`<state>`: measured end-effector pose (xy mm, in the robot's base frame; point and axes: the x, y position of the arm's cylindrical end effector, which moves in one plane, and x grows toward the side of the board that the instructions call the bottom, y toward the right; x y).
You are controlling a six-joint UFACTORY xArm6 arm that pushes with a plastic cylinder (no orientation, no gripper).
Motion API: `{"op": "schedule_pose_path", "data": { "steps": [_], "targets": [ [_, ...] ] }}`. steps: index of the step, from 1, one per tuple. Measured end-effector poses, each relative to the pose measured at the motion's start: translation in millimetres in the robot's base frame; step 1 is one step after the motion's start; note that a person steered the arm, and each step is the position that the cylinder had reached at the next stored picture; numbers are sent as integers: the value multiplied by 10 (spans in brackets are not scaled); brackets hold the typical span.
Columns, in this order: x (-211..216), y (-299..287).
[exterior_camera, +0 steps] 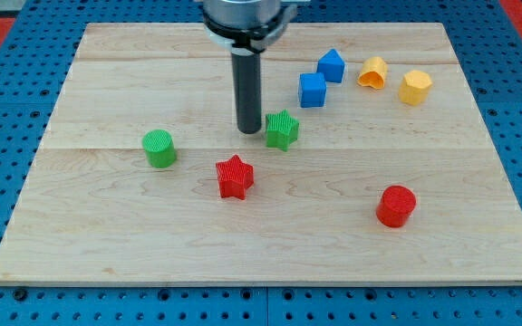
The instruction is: Drag red star towards right side of the board
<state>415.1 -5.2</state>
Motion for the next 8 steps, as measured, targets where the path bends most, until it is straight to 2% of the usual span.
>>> {"op": "schedule_pose_path", "data": {
  "steps": [2,3,4,5,6,7,8],
  "targets": [
    [-7,955],
    [236,737],
    [-11,367],
    [14,-328],
    [228,-832],
    [781,-850],
    [839,-739]
  ]
}}
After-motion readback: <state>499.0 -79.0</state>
